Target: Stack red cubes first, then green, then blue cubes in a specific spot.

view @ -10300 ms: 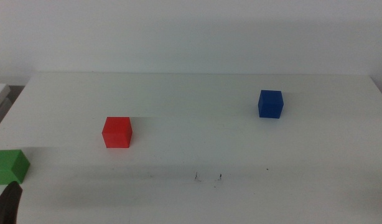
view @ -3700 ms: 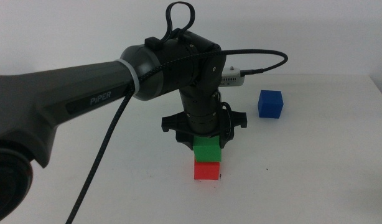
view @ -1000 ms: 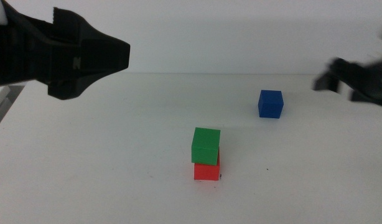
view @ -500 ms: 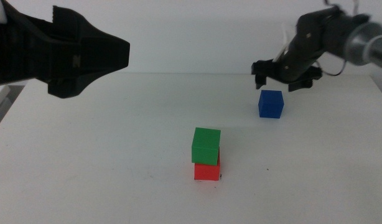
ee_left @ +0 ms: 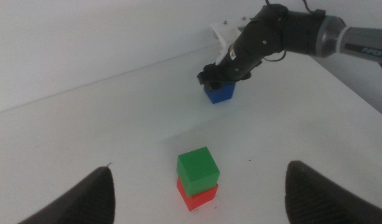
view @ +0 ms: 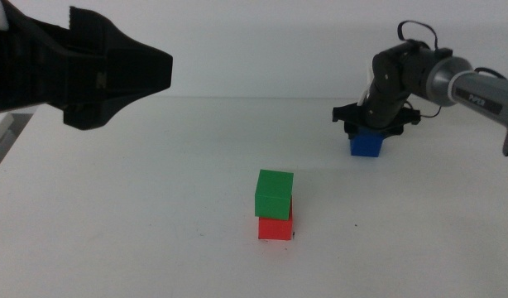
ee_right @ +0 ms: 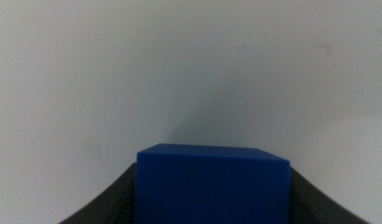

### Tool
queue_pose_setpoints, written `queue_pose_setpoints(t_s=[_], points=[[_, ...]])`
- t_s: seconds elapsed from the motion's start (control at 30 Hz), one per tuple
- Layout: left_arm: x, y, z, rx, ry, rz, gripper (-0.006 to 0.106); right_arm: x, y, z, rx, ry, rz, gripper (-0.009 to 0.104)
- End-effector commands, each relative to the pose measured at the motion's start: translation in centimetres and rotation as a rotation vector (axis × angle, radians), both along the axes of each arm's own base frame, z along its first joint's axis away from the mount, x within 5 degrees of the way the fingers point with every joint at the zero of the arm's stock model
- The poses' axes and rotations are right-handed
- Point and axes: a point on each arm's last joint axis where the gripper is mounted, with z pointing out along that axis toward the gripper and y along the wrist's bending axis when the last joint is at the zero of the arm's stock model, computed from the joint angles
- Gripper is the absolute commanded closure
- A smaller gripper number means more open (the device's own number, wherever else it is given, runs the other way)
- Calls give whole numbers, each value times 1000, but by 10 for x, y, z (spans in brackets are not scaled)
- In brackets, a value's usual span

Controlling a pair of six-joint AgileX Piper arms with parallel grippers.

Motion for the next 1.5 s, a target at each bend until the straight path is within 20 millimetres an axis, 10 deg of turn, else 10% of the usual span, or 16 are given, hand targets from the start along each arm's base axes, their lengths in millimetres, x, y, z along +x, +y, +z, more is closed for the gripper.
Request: queue_pose_setpoints(t_s=[0.0,0.33,0.6,1.47], points=[[0,0,1,-18,-3,4,7,-8,3,34,-41,-32,5,83],[0,0,1,-17,-4,3,7,-116,94,128,-61,-56,22,80],[2,1,3,6,-51,1,7,-166,152,124,-34,-11,54,79],[2,1,3,9,-64,-6,7,-165,171,96,17,39,33,70]])
